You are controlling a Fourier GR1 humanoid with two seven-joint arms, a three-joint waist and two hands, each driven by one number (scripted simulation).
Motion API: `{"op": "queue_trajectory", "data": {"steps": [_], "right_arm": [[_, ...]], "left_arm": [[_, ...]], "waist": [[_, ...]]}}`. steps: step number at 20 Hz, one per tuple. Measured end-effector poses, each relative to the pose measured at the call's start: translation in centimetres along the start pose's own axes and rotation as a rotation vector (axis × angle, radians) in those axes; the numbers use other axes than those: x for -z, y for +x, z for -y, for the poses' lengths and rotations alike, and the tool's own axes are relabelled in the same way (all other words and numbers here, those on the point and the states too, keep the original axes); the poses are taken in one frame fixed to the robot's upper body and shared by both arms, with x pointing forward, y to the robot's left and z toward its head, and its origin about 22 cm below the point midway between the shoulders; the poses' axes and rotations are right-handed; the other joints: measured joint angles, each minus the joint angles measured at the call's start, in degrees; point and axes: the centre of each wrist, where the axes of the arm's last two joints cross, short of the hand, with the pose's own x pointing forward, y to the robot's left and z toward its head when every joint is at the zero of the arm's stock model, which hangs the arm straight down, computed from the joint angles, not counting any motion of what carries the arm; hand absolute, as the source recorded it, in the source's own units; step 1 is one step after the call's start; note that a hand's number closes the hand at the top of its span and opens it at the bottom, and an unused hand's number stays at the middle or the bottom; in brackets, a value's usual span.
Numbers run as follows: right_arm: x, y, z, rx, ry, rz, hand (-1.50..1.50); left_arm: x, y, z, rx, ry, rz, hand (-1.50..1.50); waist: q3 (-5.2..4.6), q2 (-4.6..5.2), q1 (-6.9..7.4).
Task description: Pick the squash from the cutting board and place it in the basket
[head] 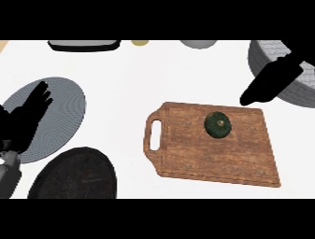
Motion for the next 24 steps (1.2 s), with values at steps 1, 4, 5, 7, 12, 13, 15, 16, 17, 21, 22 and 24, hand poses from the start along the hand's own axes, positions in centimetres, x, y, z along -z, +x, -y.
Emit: {"op": "queue_trajectory", "data": {"steps": [1, 4, 5, 7, 12, 13, 15, 16, 17, 21, 22, 24], "right_arm": [[-0.2, -0.3, 0.3, -0.001, 0.038, -0.001, -1.5], [-1.2, -1.0, 1.7, 0.032, 0.108, 0.021, -1.5], [-1.5, -1.6, 2.0, 0.045, 0.123, 0.027, -1.5], [-2.4, -2.7, 3.0, 0.08, 0.147, 0.047, -1.5], [-5.5, -5.2, 2.9, 0.155, 0.15, 0.084, -1.5], [-5.9, -5.7, 2.5, 0.161, 0.138, 0.083, -1.5], [-6.7, -6.7, 1.7, 0.185, 0.116, 0.085, -1.5], [-7.0, -7.3, 1.3, 0.195, 0.111, 0.087, -1.5], [-7.5, -7.9, 0.7, 0.2, 0.108, 0.087, -1.5], [-8.1, -9.3, -2.6, 0.221, 0.088, 0.086, -1.5], [-7.9, -9.7, -3.5, 0.228, 0.081, 0.088, -1.5], [-7.6, -10.0, -5.1, 0.239, 0.062, 0.09, -1.5]], "left_arm": [[0.2, 0.4, 0.1, 0.0, -0.001, 0.003, 0.0], [0.0, 0.4, 0.1, 0.002, -0.001, 0.004, 0.0], [0.2, 0.8, 0.0, 0.002, 0.004, 0.005, 0.0], [0.2, 0.3, 0.4, 0.002, 0.005, -0.002, 0.0], [0.3, 0.6, -0.1, 0.002, 0.002, 0.001, 0.0], [0.2, 0.5, 0.5, 0.001, 0.0, 0.003, 0.0], [0.0, 0.6, 0.2, 0.003, 0.005, 0.005, 0.0], [-0.1, 0.2, 0.3, 0.003, 0.003, 0.008, 0.0], [-0.1, 0.4, 0.4, 0.001, 0.002, 0.006, 0.0], [0.2, 1.0, 0.6, 0.0, -0.004, 0.006, 0.0], [0.3, 1.1, 0.8, 0.003, -0.004, 0.01, 0.0], [0.3, 0.9, 0.8, 0.007, -0.005, 0.01, 0.0]], "waist": [[0.03, 0.03, -0.13], [0.06, 0.05, -0.2], [0.08, 0.1, -0.23], [0.11, 0.14, -0.32], [0.15, 0.24, -0.4], [0.15, 0.26, -0.31], [0.17, 0.32, -0.15], [0.17, 0.35, -0.09], [0.17, 0.37, -0.07], [0.18, 0.47, 0.18], [0.19, 0.51, 0.27], [0.19, 0.55, 0.42]]}}
